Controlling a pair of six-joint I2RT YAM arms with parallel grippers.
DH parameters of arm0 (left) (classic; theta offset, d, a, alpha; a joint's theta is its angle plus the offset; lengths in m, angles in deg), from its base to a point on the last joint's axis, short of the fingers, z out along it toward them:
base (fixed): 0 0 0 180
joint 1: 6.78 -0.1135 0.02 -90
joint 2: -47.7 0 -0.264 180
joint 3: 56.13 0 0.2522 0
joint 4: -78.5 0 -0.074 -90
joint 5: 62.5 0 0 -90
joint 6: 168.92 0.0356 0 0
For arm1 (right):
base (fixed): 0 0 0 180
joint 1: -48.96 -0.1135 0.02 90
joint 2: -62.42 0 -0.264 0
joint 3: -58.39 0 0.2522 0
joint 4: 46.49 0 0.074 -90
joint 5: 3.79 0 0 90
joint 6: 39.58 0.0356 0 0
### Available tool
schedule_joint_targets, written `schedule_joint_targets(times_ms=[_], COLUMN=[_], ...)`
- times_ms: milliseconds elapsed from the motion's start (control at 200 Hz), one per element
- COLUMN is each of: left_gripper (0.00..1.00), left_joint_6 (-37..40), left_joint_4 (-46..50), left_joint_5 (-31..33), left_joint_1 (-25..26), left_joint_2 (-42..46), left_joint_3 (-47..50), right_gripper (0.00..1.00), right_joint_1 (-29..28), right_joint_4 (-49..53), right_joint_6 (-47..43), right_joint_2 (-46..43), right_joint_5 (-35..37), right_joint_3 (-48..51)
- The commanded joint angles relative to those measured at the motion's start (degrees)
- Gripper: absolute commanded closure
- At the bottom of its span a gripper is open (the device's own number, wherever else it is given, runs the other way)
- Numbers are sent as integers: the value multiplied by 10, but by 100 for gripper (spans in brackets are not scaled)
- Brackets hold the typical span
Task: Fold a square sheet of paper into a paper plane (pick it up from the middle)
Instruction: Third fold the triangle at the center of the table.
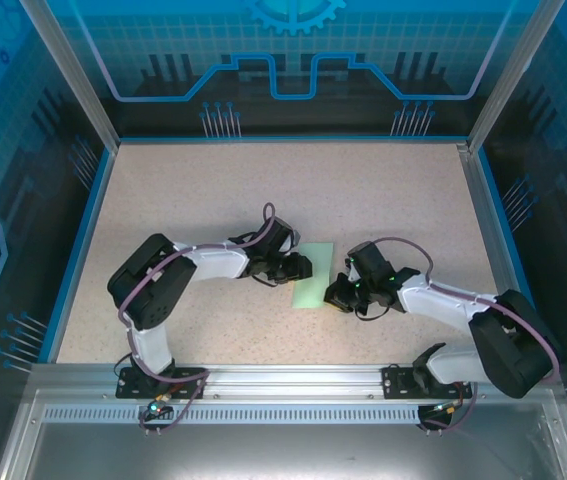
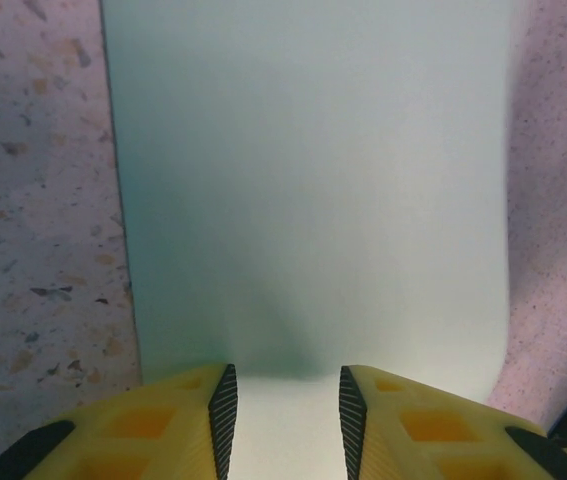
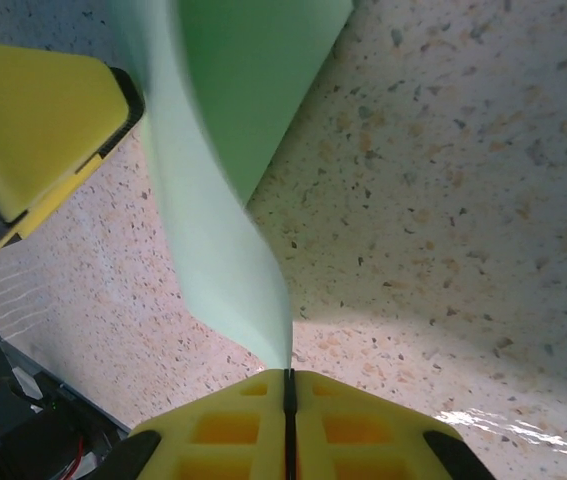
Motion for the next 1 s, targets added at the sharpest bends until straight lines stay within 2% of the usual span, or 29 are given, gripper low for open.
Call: schedule_joint_targets(times_ms=[0, 195, 310, 415, 730, 990], left_gripper=[63, 64, 63, 64, 63, 63], left_joint_6=[-3, 1, 3, 4, 2, -22], left_joint_4=[7, 15, 21, 22, 28, 18], left_joint_5=[-15, -13, -9, -11, -14, 25], left_joint_1=[-4, -4, -4, -4, -4, -14], left_joint_2=[-17, -22, -24, -26, -1, 63], left_joint_3=[-15, -23, -28, -28, -29, 4], right_gripper=[89, 85, 95, 98, 100, 100], right_joint_1=[7, 7, 7, 7, 5, 2], right_joint_4=[-10, 5, 1, -12, -31, -5], right_joint_6=[14, 21, 23, 23, 14, 27], right_joint_2=[2, -17, -23, -18, 60, 129], right_joint_5=[-3, -1, 4, 10, 18, 46], right_joint_3=[-16, -24, -25, -30, -85, -123])
